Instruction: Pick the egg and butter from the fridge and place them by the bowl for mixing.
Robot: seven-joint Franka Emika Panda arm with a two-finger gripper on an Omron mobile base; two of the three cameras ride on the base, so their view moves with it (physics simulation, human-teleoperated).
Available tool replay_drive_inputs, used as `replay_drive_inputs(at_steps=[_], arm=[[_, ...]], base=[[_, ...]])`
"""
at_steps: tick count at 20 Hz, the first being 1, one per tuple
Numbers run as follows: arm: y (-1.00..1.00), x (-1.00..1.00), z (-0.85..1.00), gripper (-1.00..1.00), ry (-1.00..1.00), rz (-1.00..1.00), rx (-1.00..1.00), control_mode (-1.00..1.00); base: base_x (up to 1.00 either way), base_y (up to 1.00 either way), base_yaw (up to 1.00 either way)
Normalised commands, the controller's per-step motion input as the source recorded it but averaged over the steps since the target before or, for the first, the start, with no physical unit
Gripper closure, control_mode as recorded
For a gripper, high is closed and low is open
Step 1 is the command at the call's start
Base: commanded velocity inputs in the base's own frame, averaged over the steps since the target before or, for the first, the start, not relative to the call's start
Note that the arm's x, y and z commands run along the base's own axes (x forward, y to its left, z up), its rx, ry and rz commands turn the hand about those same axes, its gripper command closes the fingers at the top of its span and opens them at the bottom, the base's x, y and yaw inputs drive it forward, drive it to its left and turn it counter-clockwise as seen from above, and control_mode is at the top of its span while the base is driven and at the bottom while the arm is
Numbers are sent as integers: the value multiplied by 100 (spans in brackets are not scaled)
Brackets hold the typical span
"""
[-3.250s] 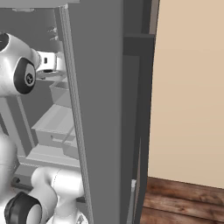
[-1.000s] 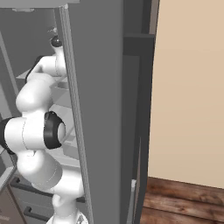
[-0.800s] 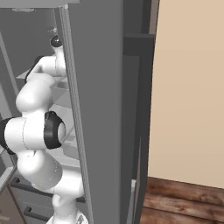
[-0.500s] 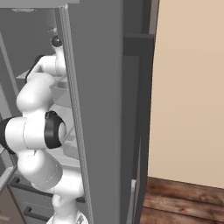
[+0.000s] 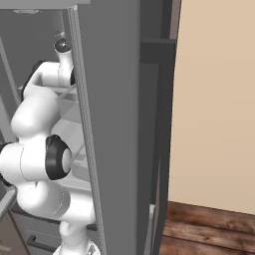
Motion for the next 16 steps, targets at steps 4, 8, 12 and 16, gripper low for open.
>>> replay_drive_inputs(at_steps=[4, 8, 12, 16], arm=[[7, -65, 9, 100, 0, 0, 1, -100], [0, -85, 12, 100, -1, 0, 0, -100], [-2, -88, 4, 100, -1, 0, 1, -100], [0, -84, 0, 100, 0, -8, 0, -100]], base=[[0, 0, 0], [0, 0, 0], [0, 0, 0], [0, 0, 0]])
